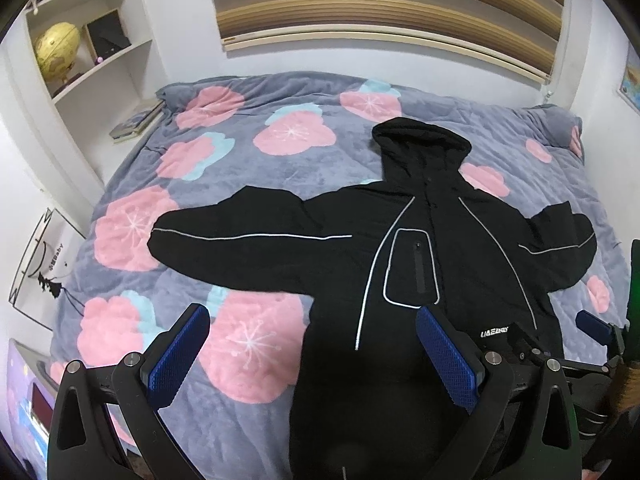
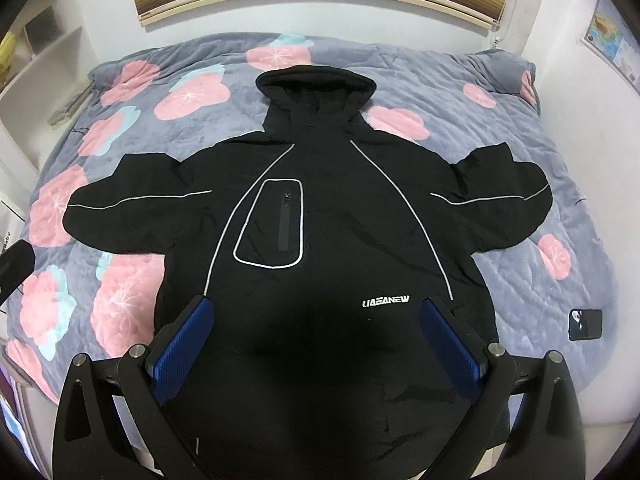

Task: Fold large clothes

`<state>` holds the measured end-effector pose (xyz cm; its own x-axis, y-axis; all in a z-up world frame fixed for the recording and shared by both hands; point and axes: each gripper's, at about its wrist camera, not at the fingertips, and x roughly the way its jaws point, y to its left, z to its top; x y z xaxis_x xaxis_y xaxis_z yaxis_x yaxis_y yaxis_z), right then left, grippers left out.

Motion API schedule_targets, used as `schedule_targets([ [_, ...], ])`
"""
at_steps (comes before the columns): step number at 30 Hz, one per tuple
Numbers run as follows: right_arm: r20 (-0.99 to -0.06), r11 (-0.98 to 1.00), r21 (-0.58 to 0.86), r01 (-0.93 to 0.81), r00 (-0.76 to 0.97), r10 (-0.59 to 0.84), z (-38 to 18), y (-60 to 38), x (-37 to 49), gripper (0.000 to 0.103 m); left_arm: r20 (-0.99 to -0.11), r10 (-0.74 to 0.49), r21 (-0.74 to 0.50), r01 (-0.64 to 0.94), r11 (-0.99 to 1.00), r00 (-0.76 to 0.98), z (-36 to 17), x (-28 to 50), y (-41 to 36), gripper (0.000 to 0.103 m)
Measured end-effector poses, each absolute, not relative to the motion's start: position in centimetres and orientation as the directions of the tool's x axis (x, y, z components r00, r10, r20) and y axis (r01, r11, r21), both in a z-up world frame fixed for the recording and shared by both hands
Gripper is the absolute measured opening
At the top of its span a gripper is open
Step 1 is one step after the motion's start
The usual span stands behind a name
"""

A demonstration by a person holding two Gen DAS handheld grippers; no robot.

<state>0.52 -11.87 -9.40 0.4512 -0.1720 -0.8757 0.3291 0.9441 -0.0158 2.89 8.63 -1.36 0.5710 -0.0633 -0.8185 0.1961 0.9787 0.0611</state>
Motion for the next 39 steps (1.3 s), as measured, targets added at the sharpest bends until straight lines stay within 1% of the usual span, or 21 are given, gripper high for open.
schedule_targets([
  [8, -0.87, 0.953, -0.026, 0.303, 0.462, -0.171, -9.1, -10.4, 2.3, 0.103, -0.811, -0.057, 0.056, 0.173, 0.983, 0.583, -1.3, 4.1, 10.1, 0.103],
  [21, -0.866, 0.959, -0.066, 0.275, 0.462, -0.192, -8.9, -9.8, 5.4, 0.103, -0.811, -0.1, 0.013, 0.188, 0.982, 0.576, -1.7, 7.2, 10.0, 0.103],
  [39, -0.902, 0.956, -0.06, 0.288, 0.394, -0.176, -11.8, -11.2, 9.7, 0.103, -0.855, -0.124, -0.009, 0.224, 0.975, 0.504, -4.9, 12.5, 7.7, 0.103],
])
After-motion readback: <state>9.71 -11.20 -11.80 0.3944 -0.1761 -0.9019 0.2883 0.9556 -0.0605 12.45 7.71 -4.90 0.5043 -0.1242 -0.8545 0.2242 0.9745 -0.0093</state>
